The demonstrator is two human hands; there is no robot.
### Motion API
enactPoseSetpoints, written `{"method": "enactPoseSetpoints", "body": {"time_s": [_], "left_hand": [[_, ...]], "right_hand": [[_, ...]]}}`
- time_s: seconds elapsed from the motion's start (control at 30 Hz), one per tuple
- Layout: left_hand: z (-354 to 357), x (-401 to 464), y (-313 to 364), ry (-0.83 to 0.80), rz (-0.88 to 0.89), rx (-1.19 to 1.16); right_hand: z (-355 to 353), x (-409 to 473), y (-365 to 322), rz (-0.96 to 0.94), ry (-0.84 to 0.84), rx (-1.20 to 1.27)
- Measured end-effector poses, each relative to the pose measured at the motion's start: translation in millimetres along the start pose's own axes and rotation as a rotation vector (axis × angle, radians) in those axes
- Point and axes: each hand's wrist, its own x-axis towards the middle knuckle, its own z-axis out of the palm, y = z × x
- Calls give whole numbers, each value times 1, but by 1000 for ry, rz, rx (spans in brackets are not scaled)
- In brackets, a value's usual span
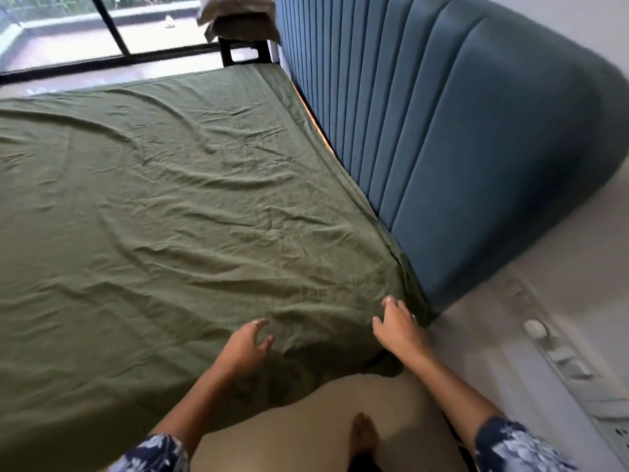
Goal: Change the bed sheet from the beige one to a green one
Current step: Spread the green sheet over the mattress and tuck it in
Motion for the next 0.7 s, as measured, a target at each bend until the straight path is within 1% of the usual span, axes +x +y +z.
{"method": "enactPoseSetpoints", "body": {"time_s": [0.1,0.13,0.23,0.3,0.37,0.43,0.47,0.5,0.57,0.63,0.7], "left_hand": [[-14,26,-9,14,-74,18],[-15,34,-13,0,-120,12],[-9,48,-30,-82,-276,19],[-9,52,-45,-92,-384,28],[-18,53,-58,-65,-483,20],[-32,54,-73,-26,-555,16],[-39,53,-80,-14,-567,52],[-46,53,-90,0,-576,116],[-60,47,-106,-9,-557,342],[-67,37,-125,-33,-465,598],[-64,28,-146,-86,-379,783]], "right_hand": [[-12,30,-19,-17,25,-8],[-15,42,-22,-14,25,-26],[-11,71,-30,-56,-43,-94],[-2,86,-48,-162,-111,-201],[14,91,-71,-311,-176,-328],[32,89,-99,-458,-227,-402],[41,88,-113,-526,-240,-431],[52,88,-129,-593,-248,-464],[71,86,-158,-706,-251,-519],[89,79,-186,-813,-273,-570],[107,66,-207,-942,-310,-653]]}}
